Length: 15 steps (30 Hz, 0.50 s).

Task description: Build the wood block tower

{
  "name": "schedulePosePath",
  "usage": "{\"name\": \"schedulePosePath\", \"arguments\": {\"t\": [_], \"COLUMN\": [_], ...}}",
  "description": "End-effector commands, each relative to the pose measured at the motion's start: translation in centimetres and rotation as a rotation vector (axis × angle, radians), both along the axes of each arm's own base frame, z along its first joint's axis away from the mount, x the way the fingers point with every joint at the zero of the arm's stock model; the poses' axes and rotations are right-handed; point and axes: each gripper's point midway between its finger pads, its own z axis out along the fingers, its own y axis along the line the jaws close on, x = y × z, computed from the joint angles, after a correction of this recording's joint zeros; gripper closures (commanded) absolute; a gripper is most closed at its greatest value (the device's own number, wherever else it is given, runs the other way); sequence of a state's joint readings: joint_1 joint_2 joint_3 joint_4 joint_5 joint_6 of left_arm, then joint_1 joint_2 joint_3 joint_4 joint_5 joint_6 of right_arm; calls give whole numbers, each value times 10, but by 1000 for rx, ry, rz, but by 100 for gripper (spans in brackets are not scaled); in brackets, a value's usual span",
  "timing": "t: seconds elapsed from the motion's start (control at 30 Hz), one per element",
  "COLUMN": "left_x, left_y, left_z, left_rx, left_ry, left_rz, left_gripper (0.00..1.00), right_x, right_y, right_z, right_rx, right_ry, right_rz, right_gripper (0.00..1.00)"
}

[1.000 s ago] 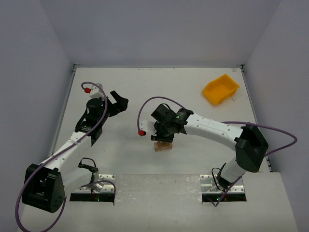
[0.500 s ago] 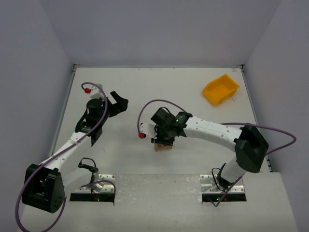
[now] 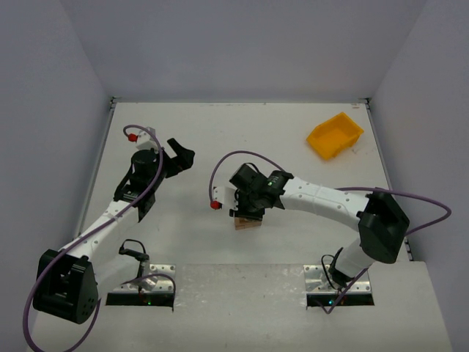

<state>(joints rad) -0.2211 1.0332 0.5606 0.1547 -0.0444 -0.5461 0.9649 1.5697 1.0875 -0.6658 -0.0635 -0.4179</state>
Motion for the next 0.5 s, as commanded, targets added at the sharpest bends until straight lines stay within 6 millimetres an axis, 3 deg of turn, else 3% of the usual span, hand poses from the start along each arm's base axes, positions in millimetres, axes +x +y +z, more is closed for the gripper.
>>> {"name": "schedulePosePath", "arguments": {"t": [0.0,0.47], "left_x": [5,4], "left_y": [2,1], "left_z": [21,22], "left_rx": [-10,-10], "left_ry": [-79,-84], "left_rz": [5,2], "left_gripper": [0,0], "right_x": [3,5], "right_y": [11,9], "right_z": [13,9], "right_rx": [68,55], "right_ry": [-37,-45], "right_rz": [7,1], "right_gripper": [72,69]}}
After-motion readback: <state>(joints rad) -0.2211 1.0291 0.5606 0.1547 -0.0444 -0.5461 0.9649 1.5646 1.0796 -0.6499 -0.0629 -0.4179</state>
